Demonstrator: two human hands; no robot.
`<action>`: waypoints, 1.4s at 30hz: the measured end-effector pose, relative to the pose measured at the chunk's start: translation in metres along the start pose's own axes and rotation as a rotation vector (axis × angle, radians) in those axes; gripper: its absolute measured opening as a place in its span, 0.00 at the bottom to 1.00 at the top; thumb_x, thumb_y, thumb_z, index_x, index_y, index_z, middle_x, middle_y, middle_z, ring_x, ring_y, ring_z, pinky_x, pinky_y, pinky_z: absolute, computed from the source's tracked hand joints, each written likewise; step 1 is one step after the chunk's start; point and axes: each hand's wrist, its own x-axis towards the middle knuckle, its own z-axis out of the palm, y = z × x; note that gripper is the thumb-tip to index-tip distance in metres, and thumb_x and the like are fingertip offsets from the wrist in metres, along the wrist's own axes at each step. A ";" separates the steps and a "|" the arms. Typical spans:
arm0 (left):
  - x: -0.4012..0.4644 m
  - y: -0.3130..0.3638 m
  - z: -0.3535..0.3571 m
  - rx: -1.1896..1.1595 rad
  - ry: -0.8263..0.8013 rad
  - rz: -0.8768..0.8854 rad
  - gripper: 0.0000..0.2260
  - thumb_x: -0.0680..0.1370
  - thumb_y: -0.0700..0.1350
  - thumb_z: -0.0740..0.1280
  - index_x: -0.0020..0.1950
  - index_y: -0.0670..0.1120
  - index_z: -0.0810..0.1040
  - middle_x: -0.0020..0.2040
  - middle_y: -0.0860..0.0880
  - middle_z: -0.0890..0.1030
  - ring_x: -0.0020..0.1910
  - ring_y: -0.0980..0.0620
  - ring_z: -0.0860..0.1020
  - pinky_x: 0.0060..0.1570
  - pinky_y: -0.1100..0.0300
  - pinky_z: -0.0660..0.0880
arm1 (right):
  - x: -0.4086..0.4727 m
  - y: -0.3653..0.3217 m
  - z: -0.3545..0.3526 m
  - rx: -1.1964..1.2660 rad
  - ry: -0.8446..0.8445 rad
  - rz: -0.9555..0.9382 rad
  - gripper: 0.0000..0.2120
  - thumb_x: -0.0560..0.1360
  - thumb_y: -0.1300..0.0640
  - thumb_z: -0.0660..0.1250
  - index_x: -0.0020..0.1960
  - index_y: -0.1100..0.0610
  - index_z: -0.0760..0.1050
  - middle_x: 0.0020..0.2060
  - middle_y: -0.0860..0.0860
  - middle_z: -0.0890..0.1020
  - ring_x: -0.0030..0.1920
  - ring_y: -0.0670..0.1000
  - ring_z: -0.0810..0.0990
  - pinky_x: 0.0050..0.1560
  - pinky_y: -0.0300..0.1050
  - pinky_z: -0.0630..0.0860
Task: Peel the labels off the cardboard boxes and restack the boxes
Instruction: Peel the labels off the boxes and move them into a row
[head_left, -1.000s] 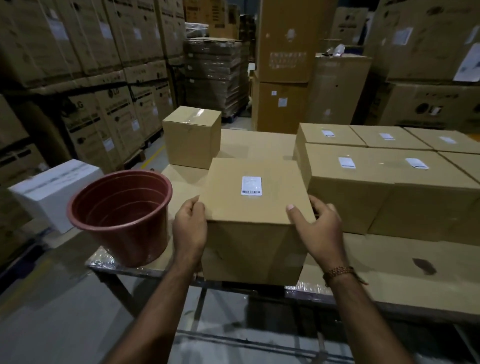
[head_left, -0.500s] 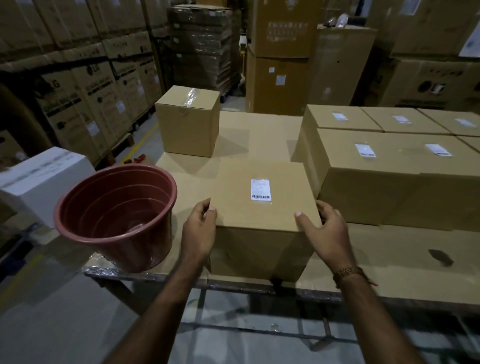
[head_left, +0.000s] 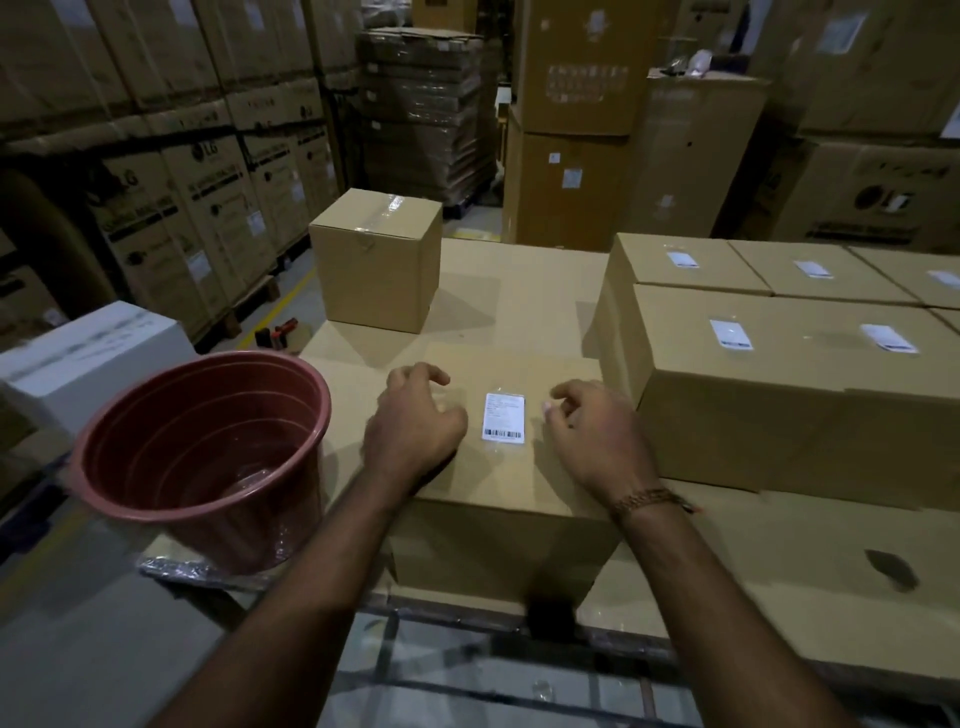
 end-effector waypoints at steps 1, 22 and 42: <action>0.004 0.002 0.004 0.024 -0.014 0.041 0.22 0.72 0.54 0.66 0.66 0.55 0.74 0.68 0.52 0.71 0.63 0.46 0.76 0.61 0.45 0.76 | 0.006 -0.005 0.005 0.003 -0.043 -0.034 0.15 0.81 0.49 0.67 0.64 0.53 0.82 0.53 0.51 0.83 0.56 0.53 0.81 0.57 0.48 0.78; 0.012 -0.011 0.033 0.518 -0.119 0.247 0.37 0.80 0.73 0.51 0.86 0.61 0.45 0.87 0.45 0.48 0.84 0.37 0.45 0.74 0.38 0.61 | 0.029 -0.007 0.050 -0.068 0.097 -0.068 0.08 0.76 0.52 0.68 0.50 0.49 0.86 0.43 0.44 0.78 0.41 0.49 0.78 0.38 0.44 0.72; 0.016 -0.016 0.037 0.484 -0.089 0.219 0.42 0.79 0.74 0.54 0.86 0.54 0.49 0.87 0.49 0.47 0.85 0.41 0.45 0.75 0.40 0.62 | 0.040 -0.004 0.060 -0.175 -0.039 -0.252 0.21 0.76 0.54 0.71 0.68 0.43 0.82 0.52 0.45 0.74 0.53 0.50 0.76 0.45 0.45 0.73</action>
